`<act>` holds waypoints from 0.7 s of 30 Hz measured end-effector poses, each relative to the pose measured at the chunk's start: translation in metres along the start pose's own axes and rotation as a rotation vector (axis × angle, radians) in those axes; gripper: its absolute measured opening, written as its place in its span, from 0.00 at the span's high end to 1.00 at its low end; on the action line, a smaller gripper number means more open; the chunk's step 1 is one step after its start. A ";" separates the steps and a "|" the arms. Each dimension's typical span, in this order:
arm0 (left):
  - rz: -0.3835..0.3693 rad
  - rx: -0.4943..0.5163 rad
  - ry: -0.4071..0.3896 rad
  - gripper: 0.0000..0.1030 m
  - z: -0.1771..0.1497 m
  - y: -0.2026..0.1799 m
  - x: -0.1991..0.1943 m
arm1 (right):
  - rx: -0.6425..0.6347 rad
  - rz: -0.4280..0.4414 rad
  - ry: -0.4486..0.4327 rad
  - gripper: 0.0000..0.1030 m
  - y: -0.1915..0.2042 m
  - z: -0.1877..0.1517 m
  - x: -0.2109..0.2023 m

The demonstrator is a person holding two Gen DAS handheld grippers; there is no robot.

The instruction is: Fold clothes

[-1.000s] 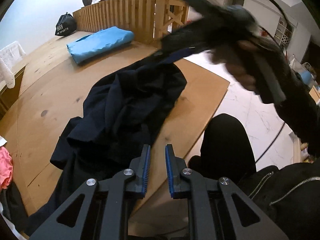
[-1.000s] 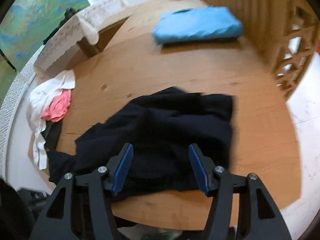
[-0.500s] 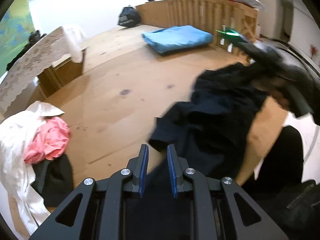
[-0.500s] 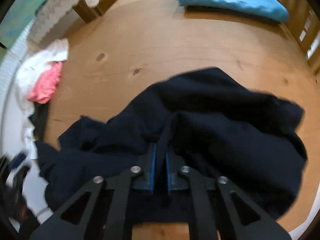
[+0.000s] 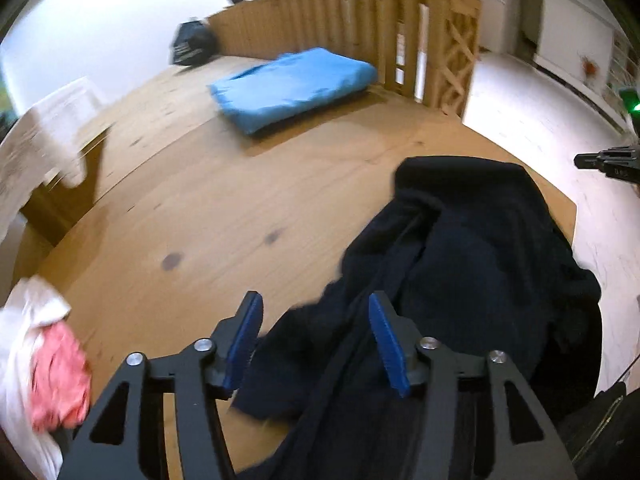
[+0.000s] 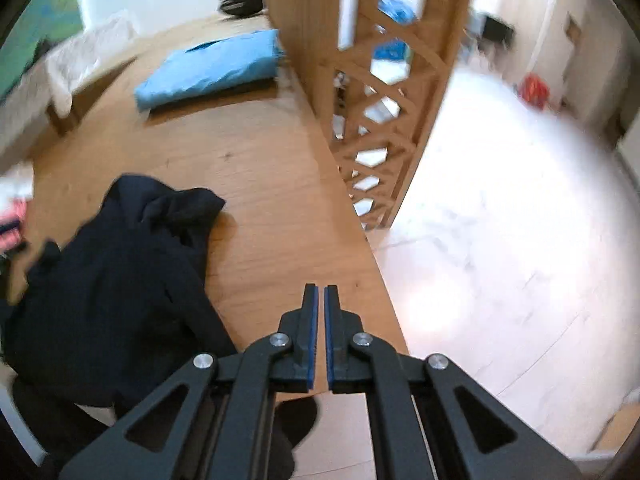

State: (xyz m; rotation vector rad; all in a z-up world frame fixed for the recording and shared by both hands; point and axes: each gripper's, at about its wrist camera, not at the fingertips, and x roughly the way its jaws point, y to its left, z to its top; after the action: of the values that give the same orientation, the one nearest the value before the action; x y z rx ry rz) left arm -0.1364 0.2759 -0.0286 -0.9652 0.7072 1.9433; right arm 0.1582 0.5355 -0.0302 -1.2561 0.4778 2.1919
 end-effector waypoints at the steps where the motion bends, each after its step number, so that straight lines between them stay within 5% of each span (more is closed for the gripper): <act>1: -0.007 0.030 0.013 0.48 0.007 -0.007 0.010 | 0.013 0.025 0.010 0.95 -0.005 -0.002 0.002; 3: 0.012 0.070 0.036 0.48 0.021 -0.014 0.027 | 0.011 0.091 0.042 0.84 0.006 -0.003 0.013; 5: 0.020 0.086 0.058 0.48 0.031 -0.012 0.040 | -0.003 0.162 0.073 0.56 0.020 -0.004 0.024; 13: 0.004 0.183 0.182 0.47 0.052 -0.008 0.091 | -0.198 0.194 0.089 0.54 0.087 0.012 0.074; 21: 0.080 0.330 0.190 0.40 0.052 -0.028 0.114 | -0.188 0.269 0.087 0.54 0.080 0.014 0.058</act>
State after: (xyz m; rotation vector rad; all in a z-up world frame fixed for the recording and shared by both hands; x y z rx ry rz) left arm -0.1714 0.3782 -0.0980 -0.9323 1.1504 1.7425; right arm 0.0758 0.4980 -0.0715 -1.4635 0.5100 2.4604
